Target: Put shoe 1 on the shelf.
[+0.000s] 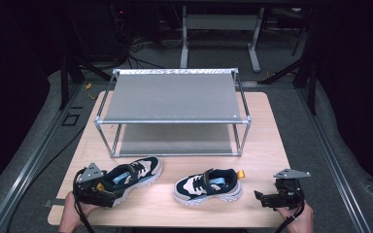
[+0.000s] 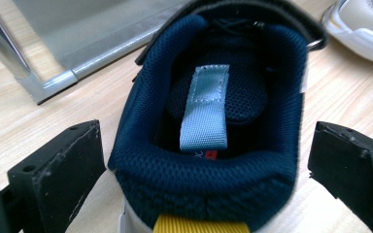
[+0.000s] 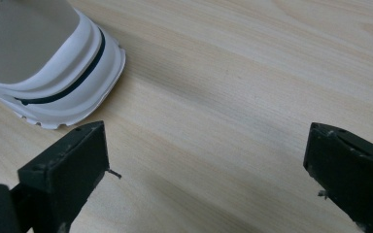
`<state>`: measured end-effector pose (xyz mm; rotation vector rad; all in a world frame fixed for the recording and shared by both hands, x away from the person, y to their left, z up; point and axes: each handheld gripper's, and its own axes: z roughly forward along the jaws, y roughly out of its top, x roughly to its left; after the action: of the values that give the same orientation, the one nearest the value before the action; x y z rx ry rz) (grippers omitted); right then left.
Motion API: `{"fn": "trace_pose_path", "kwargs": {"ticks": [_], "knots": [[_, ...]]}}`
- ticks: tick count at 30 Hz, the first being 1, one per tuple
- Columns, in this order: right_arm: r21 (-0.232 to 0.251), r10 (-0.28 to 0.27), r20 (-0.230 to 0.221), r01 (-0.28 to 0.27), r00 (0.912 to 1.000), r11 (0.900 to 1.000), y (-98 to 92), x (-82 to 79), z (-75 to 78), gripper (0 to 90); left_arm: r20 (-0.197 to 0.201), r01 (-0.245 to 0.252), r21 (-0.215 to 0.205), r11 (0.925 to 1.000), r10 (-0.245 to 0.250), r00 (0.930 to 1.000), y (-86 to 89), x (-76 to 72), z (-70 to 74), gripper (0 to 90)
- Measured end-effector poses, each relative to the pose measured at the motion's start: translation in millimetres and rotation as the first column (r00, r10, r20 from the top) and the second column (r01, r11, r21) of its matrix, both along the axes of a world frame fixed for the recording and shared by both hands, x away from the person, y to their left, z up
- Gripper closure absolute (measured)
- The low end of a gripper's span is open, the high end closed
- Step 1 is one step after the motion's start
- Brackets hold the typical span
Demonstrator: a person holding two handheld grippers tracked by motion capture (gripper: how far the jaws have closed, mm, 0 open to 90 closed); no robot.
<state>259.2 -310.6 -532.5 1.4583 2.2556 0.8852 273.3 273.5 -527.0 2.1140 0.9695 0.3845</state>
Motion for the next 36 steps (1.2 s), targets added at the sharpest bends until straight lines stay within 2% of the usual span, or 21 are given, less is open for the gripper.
{"fn": "trace_pose_path", "kwargs": {"ticks": [3,4,5,12,17,18,22,24,25,27,36], "knots": [[-0.004,-0.002,0.001,0.002,1.0,1.0,-0.9,-0.5,0.1,1.9,0.001,-0.006,0.004,1.0,0.006,1.0,-1.8,1.5,-4.5,0.2],[-0.004,-0.004,0.001,0.004,1.0,1.0,-1.1,-0.6,0.1,1.9,-0.001,-0.01,0.006,0.9999,0.01,0.9999,-2.2,1.5,-5.3,1.6],[-0.002,-0.002,-0.001,0.002,1.0,1.0,-1.2,-0.6,-0.2,1.9,0.005,-0.006,0.012,0.9999,0.006,1.0,-2.5,1.8,-6.2,8.8],[-0.002,-0.004,0.001,0.004,1.0,1.0,-0.3,-0.7,-1.6,2.1,0.005,0.005,0.015,0.9999,-0.005,1.0,-4.2,1.6,-7.3,17.0],[-0.003,-0.001,-0.009,0.001,1.0,1.0,-0.8,-1.0,-1.9,2.2,0.036,0.022,0.025,0.9995,-0.023,0.9991,-3.6,-0.3,-6.7,21.8],[0.003,-0.007,0.009,0.007,0.9999,1.0,-0.5,-0.7,-3.5,2.3,0.038,0.021,0.021,0.9996,-0.022,0.999,-3.1,-0.5,-7.1,22.7],[0.006,-0.011,0.003,0.011,0.9999,1.0,-1.7,-1.6,-2.7,2.4,0.057,0.011,0.002,0.9999,-0.011,0.9983,-1.8,-2.6,-7.9,25.3],[0.004,-0.015,0.005,0.015,0.9999,1.0,-2.7,-2.0,-2.3,2.5,0.07,-0.003,-0.004,1.0,0.003,0.9976,-1.9,-4.5,-5.8,26.0],[0.008,-0.014,0.006,0.014,0.9999,1.0,-3.1,-2.2,-2.2,2.5,0.07,-0.009,-0.025,0.9996,0.01,0.9975,-1.5,-5.6,-3.5,26.3],[0.011,-0.013,0.006,0.013,0.9999,1.0,-3.9,-2.4,-1.9,2.5,0.083,-0.025,-0.04,0.9989,0.028,0.9962,-2.6,-8.2,1.8,26.6],[0.011,-0.023,0.021,0.022,0.9995,1.0,-3.2,-3.2,0.1,2.6,0.117,-0.061,-0.045,0.9971,0.066,0.991,-21.2,-19.3,23.5,26.5]]}}
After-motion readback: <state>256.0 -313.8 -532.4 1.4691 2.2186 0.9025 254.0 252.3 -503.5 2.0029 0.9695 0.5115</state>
